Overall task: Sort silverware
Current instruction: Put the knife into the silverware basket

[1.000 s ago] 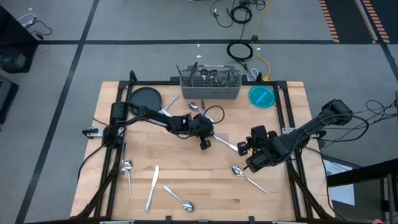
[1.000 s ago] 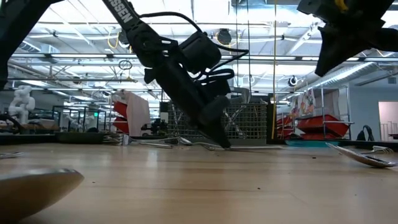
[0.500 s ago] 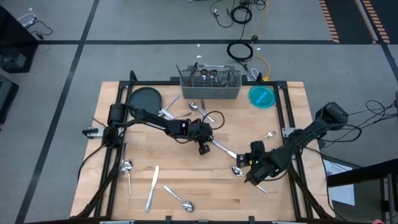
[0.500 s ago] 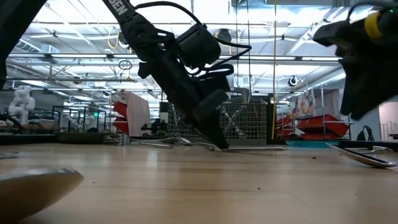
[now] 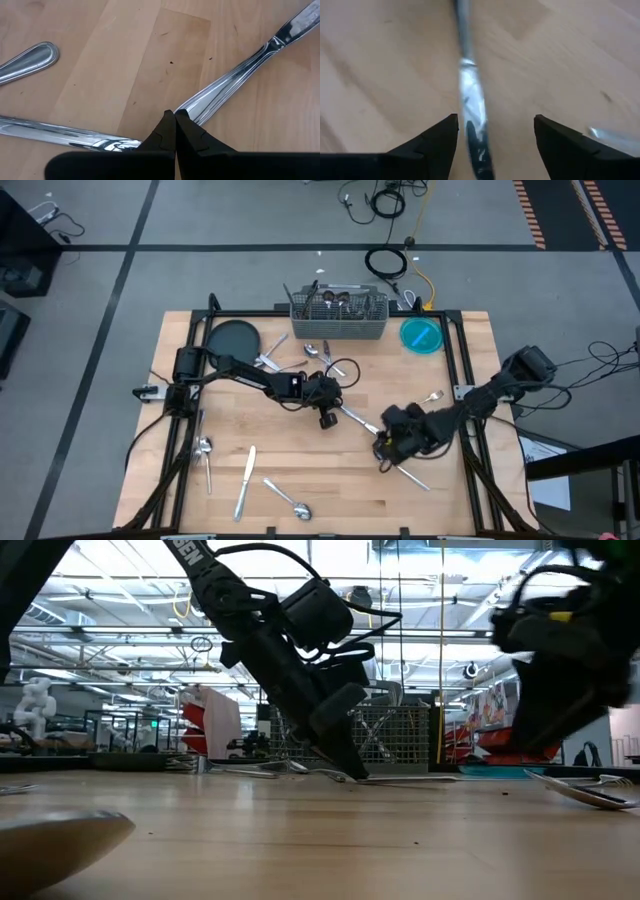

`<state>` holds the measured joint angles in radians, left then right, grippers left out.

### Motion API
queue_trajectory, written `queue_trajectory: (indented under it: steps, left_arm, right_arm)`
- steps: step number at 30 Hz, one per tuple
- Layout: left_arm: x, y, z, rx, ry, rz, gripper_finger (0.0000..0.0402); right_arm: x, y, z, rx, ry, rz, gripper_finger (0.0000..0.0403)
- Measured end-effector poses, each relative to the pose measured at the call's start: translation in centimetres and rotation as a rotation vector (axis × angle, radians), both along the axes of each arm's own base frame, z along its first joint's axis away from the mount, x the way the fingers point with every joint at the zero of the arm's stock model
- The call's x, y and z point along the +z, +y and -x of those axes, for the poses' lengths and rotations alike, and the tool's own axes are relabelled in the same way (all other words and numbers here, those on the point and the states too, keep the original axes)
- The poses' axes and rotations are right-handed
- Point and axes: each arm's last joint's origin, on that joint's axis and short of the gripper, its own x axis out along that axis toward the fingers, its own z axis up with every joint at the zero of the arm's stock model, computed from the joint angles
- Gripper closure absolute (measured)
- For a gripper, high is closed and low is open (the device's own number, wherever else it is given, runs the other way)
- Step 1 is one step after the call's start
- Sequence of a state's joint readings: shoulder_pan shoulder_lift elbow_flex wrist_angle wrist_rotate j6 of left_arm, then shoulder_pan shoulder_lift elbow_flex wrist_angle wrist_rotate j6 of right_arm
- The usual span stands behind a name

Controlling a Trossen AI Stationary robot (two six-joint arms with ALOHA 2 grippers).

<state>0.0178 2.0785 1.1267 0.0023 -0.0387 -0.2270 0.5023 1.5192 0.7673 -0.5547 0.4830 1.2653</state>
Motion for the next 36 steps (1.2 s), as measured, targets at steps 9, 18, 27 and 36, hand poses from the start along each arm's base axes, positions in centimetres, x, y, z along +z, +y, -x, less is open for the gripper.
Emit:
queue_trajectory:
  steps: [9,18,27,36]
  left_arm:
    - [0.0,0.1,0.0,0.005,-0.005,0.000,0.0402]
    - [0.0,0.2,0.0,0.015,-0.010,-0.009,0.0402]
    - [0.0,0.2,-0.1,0.019,-0.018,-0.013,0.0401]
    - [0.0,0.2,-0.2,0.023,-0.031,-0.013,0.0401]
  right_arm:
    - [0.1,-3.0,-1.8,0.121,0.054,0.031,0.0157]
    - [-0.1,-4.3,-3.0,0.236,0.061,-0.035,0.0114]
    - [-1.2,-4.1,-3.7,0.309,0.083,-0.073,0.0093]
    - [-4.2,-4.0,-4.2,0.181,0.180,-0.100,0.0114]
